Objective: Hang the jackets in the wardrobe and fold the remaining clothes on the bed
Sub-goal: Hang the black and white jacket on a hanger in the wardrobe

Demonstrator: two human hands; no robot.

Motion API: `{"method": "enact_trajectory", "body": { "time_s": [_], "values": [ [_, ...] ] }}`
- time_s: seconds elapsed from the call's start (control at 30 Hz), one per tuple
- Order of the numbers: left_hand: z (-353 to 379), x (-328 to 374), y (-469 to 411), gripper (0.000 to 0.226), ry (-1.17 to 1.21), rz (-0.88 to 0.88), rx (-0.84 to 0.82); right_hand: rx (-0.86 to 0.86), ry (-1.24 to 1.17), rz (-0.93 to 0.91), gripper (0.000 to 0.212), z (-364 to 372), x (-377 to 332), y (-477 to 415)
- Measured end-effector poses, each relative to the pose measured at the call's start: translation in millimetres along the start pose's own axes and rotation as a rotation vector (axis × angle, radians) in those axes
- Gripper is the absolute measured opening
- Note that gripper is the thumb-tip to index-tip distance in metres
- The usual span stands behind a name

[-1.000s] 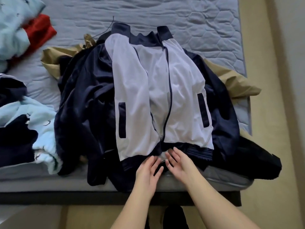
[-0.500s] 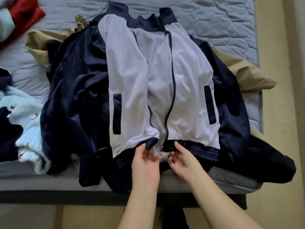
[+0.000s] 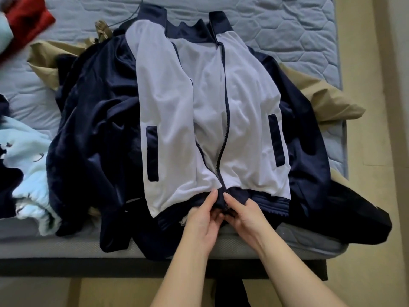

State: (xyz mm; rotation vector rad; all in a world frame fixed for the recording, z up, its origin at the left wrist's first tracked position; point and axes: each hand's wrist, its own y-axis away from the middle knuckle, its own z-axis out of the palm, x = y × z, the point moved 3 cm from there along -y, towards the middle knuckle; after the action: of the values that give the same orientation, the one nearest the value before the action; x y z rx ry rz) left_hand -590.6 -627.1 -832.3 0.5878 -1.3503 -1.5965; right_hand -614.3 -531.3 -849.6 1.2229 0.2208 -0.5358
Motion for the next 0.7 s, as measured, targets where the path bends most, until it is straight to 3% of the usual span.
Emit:
{"method": "enact_trajectory", "body": {
  "time_s": [0.1, 0.2, 0.3, 0.4, 0.53, 0.7],
  "values": [
    [-2, 10, 2, 0.01, -0.353, 0.151, -0.048, 0.036, 0.116, -0.042, 0.008, -2, -8, 3],
    [-6, 15, 6, 0.009, -0.545, 0.255, -0.062, 0.056, 0.233, -0.069, 0.016, -3, -12, 12],
    [-7, 15, 11, 0.021, -0.557, 0.242, -0.147, 0.109, 0.314, -0.052, 0.024, -7, -9, 21],
    [-12, 14, 17, 0.017, -0.533, 0.246, -0.166, 0.109, 0.356, -0.07, 0.022, -11, -8, 30],
    [-19, 20, 27, 0.02, -0.683, 0.327, -0.127, 0.012, 0.126, -0.087, 0.017, -6, -15, 43],
    [-12, 25, 45, 0.016, -0.576, 0.345, -0.165, -0.108, -0.051, -0.097, 0.015, 7, -21, 57]
  ]
}}
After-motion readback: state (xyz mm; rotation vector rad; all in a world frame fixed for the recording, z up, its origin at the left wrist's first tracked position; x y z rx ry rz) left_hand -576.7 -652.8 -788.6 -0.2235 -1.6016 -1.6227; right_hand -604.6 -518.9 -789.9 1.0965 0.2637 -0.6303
